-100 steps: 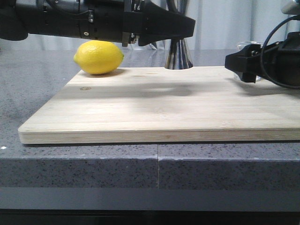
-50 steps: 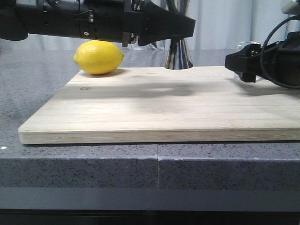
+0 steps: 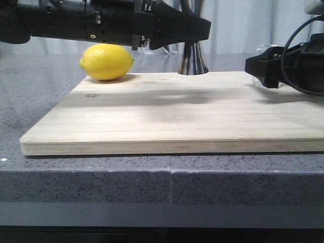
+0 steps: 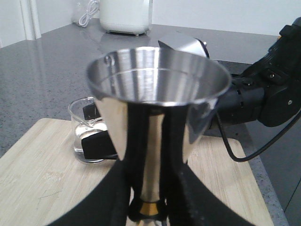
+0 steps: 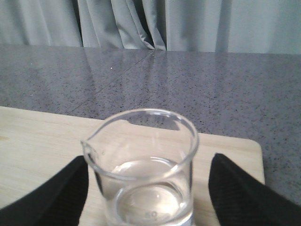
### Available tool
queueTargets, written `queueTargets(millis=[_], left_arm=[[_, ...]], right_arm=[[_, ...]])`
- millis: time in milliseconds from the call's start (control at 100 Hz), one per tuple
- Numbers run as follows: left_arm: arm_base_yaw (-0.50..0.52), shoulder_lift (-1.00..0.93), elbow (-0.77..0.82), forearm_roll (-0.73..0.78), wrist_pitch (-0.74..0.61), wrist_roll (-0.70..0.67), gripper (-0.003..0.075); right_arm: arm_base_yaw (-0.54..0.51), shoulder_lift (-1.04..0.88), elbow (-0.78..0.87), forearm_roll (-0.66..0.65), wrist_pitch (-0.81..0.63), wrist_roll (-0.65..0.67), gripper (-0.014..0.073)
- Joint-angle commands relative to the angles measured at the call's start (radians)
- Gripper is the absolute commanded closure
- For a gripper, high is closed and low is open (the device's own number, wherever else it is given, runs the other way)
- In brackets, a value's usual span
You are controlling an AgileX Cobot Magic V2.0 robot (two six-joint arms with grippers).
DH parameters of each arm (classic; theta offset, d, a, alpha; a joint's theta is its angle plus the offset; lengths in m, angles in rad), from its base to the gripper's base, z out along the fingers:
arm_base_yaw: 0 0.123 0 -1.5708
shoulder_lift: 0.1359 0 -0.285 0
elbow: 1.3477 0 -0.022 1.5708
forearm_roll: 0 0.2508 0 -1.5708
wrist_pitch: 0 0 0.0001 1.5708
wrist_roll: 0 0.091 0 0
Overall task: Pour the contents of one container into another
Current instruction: 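Close the right gripper around the glass beaker, then lift the beaker with the right gripper toward the held jigger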
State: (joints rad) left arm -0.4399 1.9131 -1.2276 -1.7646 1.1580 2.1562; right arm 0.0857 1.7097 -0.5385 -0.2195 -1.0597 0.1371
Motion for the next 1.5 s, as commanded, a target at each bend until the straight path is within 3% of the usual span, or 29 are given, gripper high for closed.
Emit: queueTargets(millis=[0,410,680,1490], left_arm=[[0.002,-0.048,-0.031,-0.087,0.119,-0.006,0.0662],[0.002,-0.048,-0.031,-0.087,0.119,-0.006,0.0662],[0.002,-0.048,-0.031,-0.087,0.119,-0.006,0.0662],[0.002,-0.048,-0.031,-0.087,0.119,-0.006,0.0662]], right_arm=[[-0.008,-0.033,-0.022,0.000,-0.088,-0.009,0.0183],[-0.008,-0.033,-0.022,-0.018,-0.097,-0.009,0.0214],[-0.008,-0.033,-0.022,-0.018,-0.100,-0.009,0.0340],[-0.008,-0.059,-0.022,-0.072,-0.153,-0.009,0.0342]])
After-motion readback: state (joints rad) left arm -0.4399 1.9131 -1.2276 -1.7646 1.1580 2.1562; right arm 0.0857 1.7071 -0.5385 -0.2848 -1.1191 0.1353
